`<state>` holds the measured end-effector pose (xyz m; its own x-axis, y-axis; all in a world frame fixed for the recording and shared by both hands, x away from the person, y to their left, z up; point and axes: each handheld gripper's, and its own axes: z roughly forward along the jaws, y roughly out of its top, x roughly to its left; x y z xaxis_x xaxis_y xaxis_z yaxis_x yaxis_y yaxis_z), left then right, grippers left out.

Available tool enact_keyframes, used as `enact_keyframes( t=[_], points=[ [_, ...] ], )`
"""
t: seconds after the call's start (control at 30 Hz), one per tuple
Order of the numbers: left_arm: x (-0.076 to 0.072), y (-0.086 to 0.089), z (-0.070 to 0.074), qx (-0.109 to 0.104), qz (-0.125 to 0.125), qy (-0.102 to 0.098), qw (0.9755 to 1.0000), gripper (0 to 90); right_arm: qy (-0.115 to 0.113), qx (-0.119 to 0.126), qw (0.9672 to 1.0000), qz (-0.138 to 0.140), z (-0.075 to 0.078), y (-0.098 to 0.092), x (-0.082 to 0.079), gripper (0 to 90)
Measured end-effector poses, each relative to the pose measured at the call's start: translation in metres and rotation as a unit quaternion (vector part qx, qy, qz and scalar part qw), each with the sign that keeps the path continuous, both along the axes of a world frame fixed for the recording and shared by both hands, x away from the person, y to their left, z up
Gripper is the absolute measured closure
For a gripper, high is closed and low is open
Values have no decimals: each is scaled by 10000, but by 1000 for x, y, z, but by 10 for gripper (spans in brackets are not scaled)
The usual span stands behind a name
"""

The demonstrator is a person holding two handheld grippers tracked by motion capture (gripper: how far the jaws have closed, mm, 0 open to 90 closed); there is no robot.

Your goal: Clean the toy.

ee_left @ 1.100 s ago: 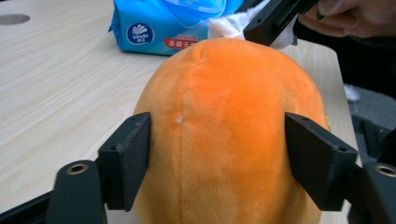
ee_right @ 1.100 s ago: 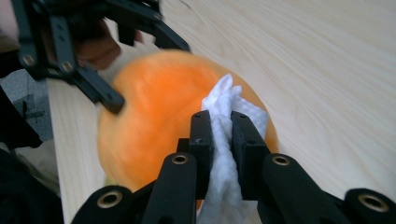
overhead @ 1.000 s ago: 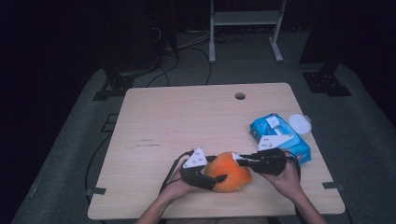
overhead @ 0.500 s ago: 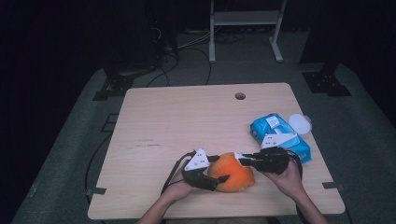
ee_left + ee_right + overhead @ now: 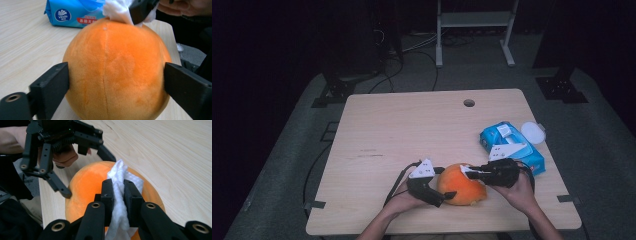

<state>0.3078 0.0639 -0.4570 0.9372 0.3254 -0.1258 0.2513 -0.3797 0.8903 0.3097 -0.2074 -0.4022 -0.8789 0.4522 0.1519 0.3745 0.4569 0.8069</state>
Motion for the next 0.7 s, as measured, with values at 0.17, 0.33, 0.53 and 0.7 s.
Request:
enact_keyframes(
  t=[0.17, 0.33, 0.53, 0.7],
  points=[
    [-7, -3, 14, 142, 148, -349, 9992, 331, -276, 42, 9995, 141, 9, 18, -10, 789],
    [-12, -1, 28, 290, 226, -749, 9965, 364, -408, 76, 9990, 146, 14, 23, -13, 789],
    [-3, 8, 23, 99, 327, -451, 9984, 143, -75, 14, 9999, 155, 1, 15, -3, 795],
    [1, 10, 11, -38, 198, -5, 9998, 207, -75, 44, 9999, 72, 2, 12, -3, 795]
  ],
)
